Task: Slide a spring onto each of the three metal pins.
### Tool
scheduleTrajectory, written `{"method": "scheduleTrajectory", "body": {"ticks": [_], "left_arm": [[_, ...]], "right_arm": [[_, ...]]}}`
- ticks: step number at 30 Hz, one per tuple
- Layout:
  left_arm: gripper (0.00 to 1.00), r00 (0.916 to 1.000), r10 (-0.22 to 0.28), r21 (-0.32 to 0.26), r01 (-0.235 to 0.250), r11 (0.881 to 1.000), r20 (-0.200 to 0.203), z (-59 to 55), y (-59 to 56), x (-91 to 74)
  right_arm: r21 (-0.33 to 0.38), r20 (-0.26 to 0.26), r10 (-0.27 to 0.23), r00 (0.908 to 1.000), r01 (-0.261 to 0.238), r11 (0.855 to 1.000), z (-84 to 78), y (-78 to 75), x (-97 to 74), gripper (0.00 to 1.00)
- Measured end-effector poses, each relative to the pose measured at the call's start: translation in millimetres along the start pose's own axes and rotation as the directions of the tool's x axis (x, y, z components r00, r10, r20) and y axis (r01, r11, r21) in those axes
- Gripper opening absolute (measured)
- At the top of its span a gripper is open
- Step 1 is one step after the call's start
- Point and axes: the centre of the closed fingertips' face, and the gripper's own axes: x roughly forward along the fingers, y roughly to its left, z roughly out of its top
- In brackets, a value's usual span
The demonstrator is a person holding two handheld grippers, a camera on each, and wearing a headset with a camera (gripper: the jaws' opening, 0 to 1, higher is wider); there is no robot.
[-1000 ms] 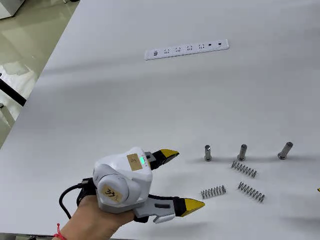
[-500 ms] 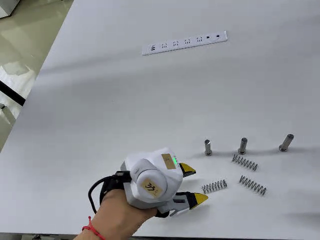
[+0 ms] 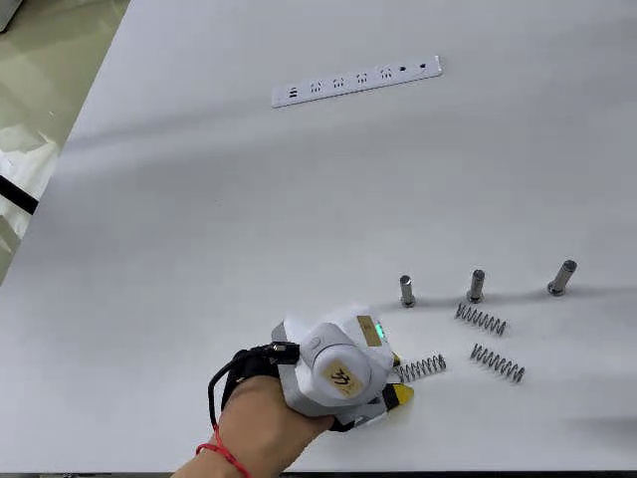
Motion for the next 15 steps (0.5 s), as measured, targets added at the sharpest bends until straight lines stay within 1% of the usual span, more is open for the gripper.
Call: {"method": "scheduleTrajectory", "body": {"ticks": [3, 6, 9, 11, 15], "left_arm": [[0.15, 0.9999, 0.006, 0.013, -0.006, 1.0, -0.009, 0.1, 2.2, 0.8], [0.13, 0.9998, 0.007, 0.007, -0.007, 1.0, -0.017, 0.5, 3.5, 1.2], [0.12, 0.9995, 0.013, 0.035, -0.012, 0.999, -0.03, 0.6, 4.1, 1.3], [0.11, 0.9993, 0.014, 0.036, -0.013, 0.999, -0.034, 0.5, 4.5, 1.3], [0.11, 0.9993, 0.011, 0.039, -0.01, 0.999, -0.036, 0.3, 4.7, 1.0]], "right_arm": [[0.001, -0.004, -0.002, 1.0, 0.002, 1.0, -1.9, -0.8, -0.1, 0.89], [0.001, -0.003, -0.003, 1.0, 0.003, 1.0, -1.8, -1.2, -0.3, 0.89], [0.0, -0.003, -0.004, 1.0, 0.004, 1.0, -3.0, -1.7, -0.8, 0.89], [-0.002, -0.006, -0.003, 1.0, 0.003, 1.0, -3.8, -1.5, -0.9, 0.89], [-0.002, -0.009, -0.002, 1.0, 0.002, 1.0, 0.5, 3.2, -0.4, 0.89]]}}
